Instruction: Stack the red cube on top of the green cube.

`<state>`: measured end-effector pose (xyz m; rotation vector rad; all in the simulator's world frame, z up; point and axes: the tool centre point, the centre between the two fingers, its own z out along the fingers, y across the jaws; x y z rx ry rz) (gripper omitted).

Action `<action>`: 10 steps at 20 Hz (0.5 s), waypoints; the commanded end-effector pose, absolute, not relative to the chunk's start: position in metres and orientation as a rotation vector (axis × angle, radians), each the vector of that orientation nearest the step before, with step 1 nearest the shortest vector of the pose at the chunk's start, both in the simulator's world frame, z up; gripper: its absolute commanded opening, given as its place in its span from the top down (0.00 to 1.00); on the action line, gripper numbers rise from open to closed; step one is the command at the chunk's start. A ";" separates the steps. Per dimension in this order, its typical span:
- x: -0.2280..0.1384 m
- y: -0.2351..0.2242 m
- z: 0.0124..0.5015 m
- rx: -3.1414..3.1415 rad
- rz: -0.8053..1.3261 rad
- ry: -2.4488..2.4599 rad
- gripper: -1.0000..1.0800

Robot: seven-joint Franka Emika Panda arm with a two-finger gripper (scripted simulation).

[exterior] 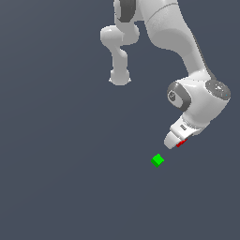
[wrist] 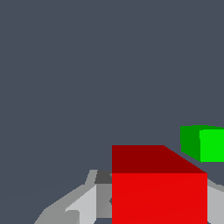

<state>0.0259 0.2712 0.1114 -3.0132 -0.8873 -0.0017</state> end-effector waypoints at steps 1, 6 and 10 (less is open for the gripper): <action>0.035 0.257 0.104 -3.015 -0.001 -0.885 1.00; 0.058 0.222 0.084 -3.015 -0.001 -0.885 1.00; 0.076 0.198 0.070 -3.015 0.000 -0.885 1.00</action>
